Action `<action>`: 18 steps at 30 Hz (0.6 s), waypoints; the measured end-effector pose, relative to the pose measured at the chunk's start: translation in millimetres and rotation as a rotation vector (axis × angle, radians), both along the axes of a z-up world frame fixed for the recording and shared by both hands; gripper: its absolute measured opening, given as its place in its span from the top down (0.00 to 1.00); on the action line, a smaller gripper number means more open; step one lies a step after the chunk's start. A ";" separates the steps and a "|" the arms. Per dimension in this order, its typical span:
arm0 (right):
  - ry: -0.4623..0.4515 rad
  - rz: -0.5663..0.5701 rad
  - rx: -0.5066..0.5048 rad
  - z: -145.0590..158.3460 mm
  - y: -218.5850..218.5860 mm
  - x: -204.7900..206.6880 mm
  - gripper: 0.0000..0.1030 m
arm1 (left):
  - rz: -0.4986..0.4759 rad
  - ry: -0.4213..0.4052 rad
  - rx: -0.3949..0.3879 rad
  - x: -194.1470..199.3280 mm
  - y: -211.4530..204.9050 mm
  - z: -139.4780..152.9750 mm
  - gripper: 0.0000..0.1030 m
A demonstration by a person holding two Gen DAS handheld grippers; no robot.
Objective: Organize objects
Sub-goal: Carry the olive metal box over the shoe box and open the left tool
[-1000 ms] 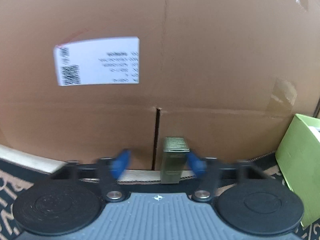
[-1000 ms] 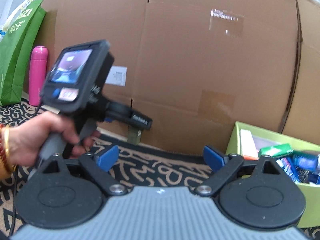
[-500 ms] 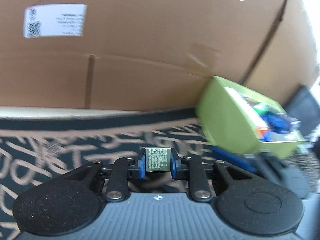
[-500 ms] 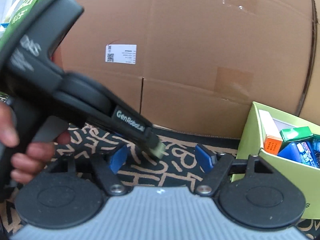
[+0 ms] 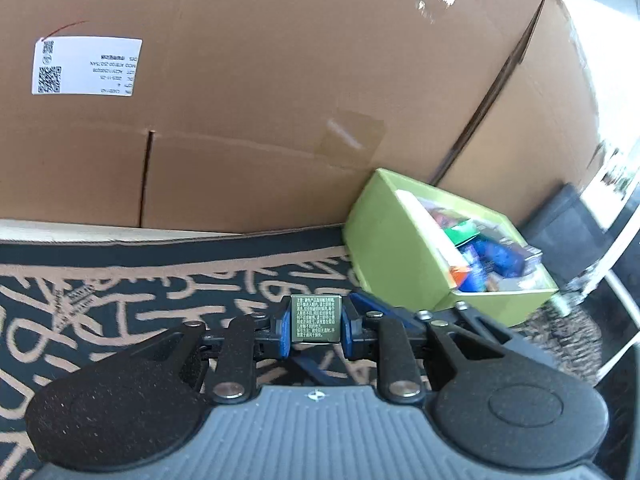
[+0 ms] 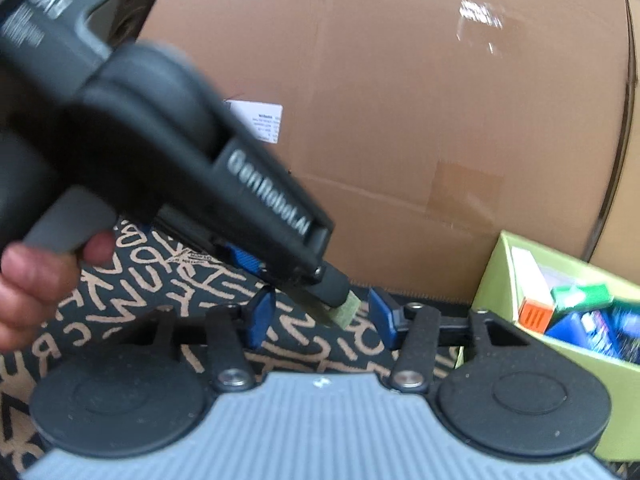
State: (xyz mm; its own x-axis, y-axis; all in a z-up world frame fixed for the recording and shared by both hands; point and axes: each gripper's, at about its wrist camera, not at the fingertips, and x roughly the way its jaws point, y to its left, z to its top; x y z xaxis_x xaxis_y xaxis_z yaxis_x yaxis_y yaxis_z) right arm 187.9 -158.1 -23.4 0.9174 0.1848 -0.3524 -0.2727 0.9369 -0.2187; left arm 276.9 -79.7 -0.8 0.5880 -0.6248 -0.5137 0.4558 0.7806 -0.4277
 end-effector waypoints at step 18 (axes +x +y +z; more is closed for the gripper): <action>-0.213 -0.131 -0.008 35.9 -24.3 -28.1 0.71 | -0.035 -0.230 0.083 -32.1 -50.9 67.5 0.77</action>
